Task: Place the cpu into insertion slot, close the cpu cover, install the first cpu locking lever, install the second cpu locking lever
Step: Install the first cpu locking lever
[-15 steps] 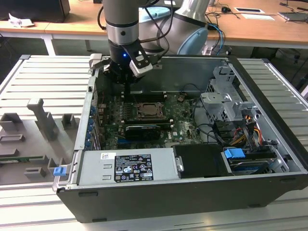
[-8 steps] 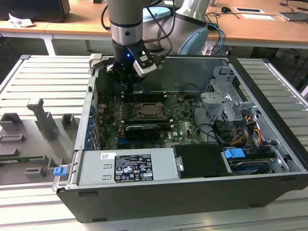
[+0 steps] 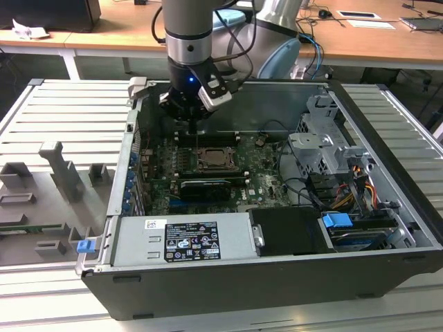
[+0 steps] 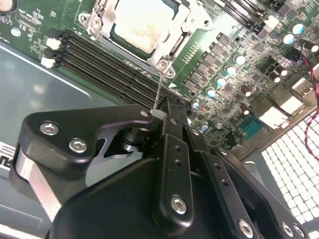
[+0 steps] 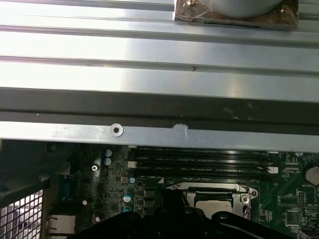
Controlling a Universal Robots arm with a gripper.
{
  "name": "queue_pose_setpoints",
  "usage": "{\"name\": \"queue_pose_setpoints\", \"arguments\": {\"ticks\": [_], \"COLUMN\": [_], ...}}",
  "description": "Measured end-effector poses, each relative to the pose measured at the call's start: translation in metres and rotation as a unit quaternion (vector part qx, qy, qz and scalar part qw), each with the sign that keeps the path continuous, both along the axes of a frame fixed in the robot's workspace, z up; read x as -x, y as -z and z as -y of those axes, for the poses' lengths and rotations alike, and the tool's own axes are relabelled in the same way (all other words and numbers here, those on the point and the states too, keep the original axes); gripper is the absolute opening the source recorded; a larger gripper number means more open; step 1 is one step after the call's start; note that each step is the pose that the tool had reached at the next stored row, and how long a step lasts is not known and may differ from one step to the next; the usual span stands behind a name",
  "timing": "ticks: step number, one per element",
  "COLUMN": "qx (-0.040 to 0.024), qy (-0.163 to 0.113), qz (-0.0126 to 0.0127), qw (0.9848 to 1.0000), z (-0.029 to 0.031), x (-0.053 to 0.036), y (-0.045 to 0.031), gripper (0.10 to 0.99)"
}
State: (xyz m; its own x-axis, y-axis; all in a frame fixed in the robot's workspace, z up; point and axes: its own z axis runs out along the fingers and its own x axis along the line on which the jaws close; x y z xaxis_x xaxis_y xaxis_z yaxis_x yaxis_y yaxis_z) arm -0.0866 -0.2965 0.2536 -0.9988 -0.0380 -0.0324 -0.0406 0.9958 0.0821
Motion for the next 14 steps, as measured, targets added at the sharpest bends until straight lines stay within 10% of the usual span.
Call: {"name": "queue_pose_setpoints", "arguments": {"ticks": [14], "qx": [0.0000], "qy": [0.000], "qz": [0.0000], "qw": [1.0000], "z": [0.0000], "x": [-0.0194], "y": [0.0001], "gripper": [0.106]}}
